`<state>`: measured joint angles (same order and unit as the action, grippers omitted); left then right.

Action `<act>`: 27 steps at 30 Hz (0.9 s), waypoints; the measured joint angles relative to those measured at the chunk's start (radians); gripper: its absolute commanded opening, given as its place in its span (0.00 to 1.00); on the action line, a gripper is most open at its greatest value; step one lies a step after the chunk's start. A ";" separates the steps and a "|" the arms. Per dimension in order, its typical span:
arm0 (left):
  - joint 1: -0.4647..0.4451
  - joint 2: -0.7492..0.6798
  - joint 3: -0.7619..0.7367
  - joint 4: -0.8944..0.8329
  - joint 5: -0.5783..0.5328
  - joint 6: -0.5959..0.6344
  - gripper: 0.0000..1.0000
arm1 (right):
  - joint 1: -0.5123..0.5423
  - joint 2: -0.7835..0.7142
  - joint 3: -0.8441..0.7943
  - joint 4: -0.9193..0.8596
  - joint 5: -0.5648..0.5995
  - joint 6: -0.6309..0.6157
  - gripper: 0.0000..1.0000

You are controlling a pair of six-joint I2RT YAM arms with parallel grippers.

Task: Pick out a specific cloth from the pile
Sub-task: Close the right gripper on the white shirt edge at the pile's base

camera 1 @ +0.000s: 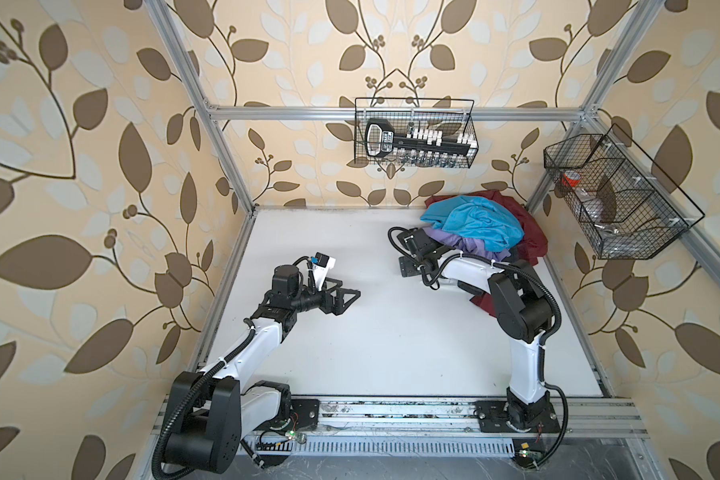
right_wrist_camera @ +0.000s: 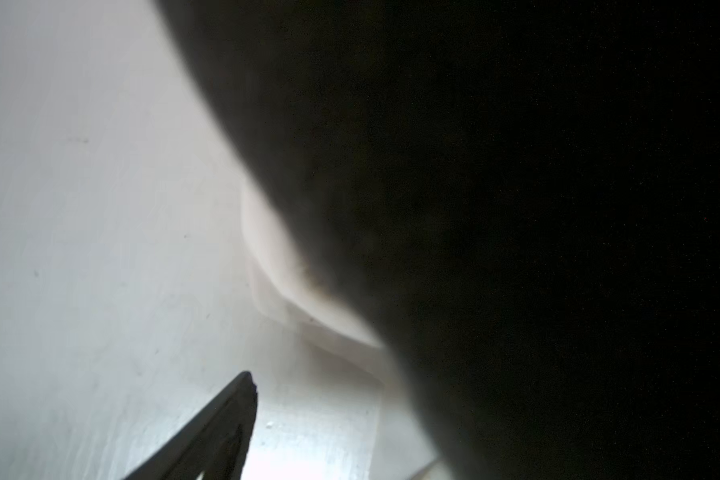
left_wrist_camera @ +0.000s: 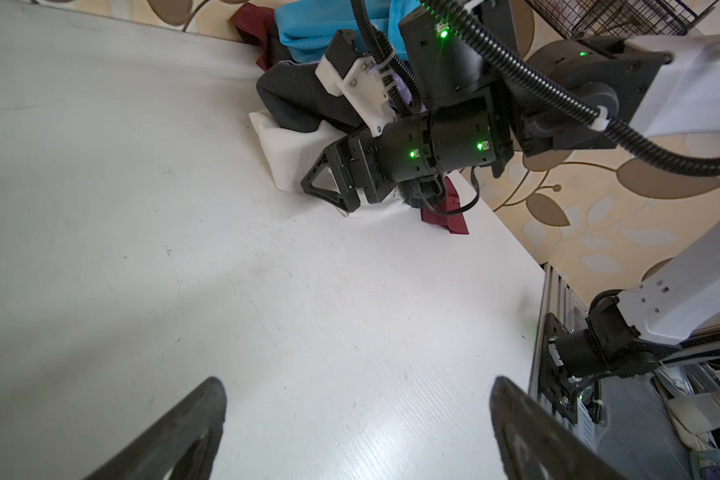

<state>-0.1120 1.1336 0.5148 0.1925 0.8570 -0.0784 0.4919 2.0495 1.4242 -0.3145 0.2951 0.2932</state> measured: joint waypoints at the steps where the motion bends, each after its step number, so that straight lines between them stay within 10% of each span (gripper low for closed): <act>1: 0.000 0.000 0.000 0.000 0.000 0.000 0.99 | -0.008 0.000 0.002 0.000 0.005 0.002 0.86; 16: 0.000 0.000 0.000 0.014 0.000 -0.003 0.99 | -0.055 0.077 0.030 0.008 -0.038 0.009 0.86; 27: 0.000 0.000 0.000 0.014 0.000 -0.003 0.99 | -0.108 0.073 0.022 0.011 -0.091 0.020 0.35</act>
<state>-0.1123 1.1332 0.5144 0.2070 0.8570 -0.0814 0.3836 2.1223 1.4464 -0.3035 0.2039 0.3130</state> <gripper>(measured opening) 0.989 0.410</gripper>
